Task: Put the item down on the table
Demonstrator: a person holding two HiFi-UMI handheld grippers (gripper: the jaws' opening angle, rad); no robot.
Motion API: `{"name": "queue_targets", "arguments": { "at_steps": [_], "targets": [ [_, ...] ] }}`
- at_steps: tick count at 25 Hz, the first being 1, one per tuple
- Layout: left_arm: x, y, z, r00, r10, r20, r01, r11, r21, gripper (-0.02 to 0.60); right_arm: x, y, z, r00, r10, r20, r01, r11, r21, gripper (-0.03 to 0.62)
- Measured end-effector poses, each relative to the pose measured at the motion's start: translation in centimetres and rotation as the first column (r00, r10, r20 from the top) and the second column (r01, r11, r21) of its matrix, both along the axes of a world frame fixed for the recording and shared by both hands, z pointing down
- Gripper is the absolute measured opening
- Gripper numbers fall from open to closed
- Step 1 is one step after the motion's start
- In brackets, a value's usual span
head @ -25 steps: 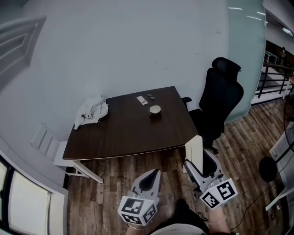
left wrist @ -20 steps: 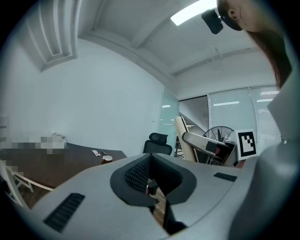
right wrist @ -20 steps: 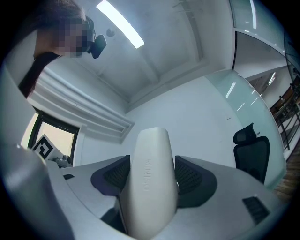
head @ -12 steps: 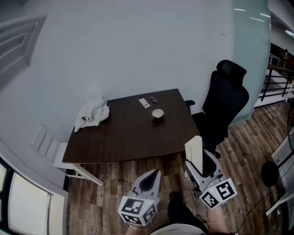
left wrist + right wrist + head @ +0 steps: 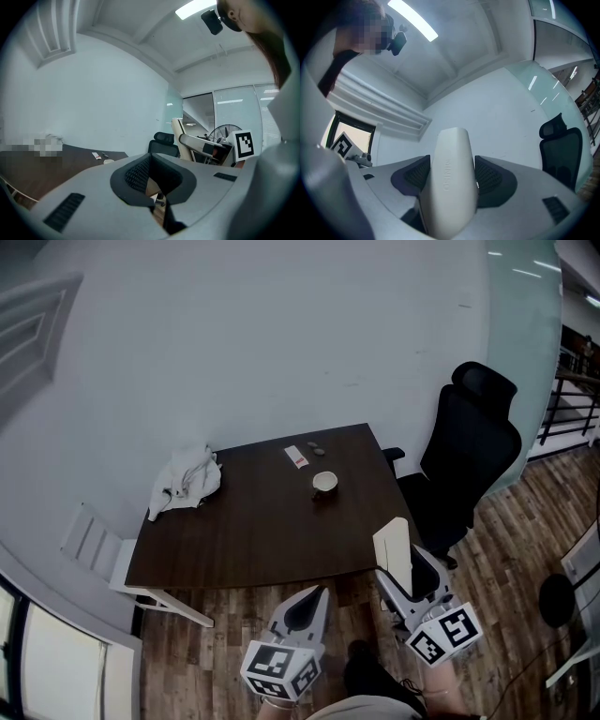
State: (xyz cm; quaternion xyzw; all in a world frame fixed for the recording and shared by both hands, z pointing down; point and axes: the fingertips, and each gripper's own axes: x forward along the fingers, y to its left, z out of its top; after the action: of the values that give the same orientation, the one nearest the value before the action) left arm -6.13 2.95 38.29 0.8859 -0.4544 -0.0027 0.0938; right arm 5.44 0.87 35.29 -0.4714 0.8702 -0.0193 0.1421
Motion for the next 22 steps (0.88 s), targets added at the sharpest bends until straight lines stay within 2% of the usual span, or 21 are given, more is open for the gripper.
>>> {"name": "queue_targets", "arguments": {
  "at_steps": [17, 22],
  "targets": [
    [1.9, -14.9, -0.7, 0.999, -0.032, 0.031, 0.032, 0.999, -0.008, 0.020, 0.8, -15.8, 0.0, 0.996, -0.078, -0.030, 0.078, 0.997, -0.020, 0.302],
    [2.7, -18.8, -0.5, 0.998, -0.046, 0.031, 0.046, 0.999, -0.008, 0.020, 0.5, -20.1, 0.8, 0.988, -0.120, -0.092, 0.118, 0.993, -0.027, 0.302]
  ]
}}
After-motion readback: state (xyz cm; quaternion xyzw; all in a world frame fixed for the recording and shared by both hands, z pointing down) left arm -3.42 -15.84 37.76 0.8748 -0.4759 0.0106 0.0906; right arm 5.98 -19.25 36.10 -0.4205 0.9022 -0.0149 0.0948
